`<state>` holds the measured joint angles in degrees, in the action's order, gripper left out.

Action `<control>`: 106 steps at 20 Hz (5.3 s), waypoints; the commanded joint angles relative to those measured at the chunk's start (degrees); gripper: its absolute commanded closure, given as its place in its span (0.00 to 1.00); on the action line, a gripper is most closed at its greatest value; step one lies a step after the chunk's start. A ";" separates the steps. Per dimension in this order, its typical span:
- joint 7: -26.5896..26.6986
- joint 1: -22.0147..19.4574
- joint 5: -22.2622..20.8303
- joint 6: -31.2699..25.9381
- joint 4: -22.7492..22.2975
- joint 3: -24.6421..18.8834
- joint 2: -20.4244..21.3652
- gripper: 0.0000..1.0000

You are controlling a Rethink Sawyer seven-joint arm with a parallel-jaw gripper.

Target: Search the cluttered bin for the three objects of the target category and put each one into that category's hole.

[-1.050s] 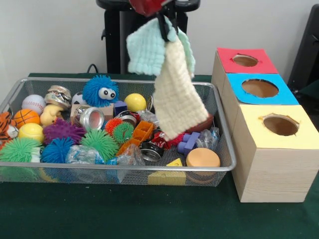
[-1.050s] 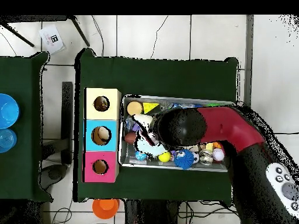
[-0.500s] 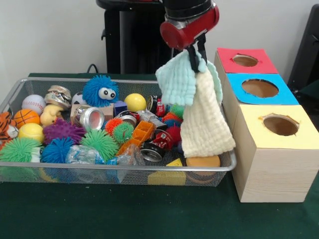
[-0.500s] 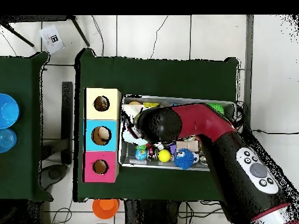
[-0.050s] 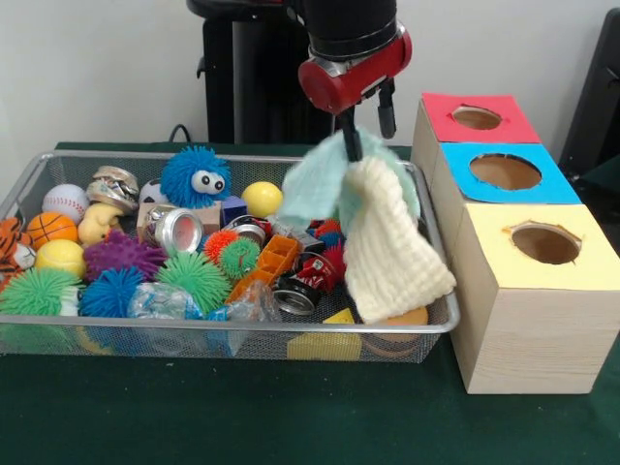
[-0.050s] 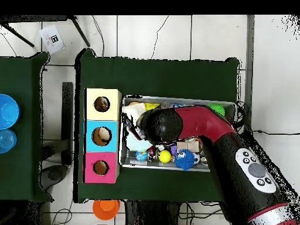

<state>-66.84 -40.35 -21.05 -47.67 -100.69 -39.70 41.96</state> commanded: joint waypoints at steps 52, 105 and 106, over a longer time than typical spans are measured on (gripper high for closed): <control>24.60 -4.74 -24.93 -16.61 36.54 6.86 -17.94 0.00; 28.19 -7.14 -25.95 -15.15 38.51 9.54 -29.45 0.00; 28.80 -7.33 -25.78 -14.74 38.54 9.26 -29.87 0.00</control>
<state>-56.97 -46.68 -45.98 -67.11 -56.34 -27.57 15.31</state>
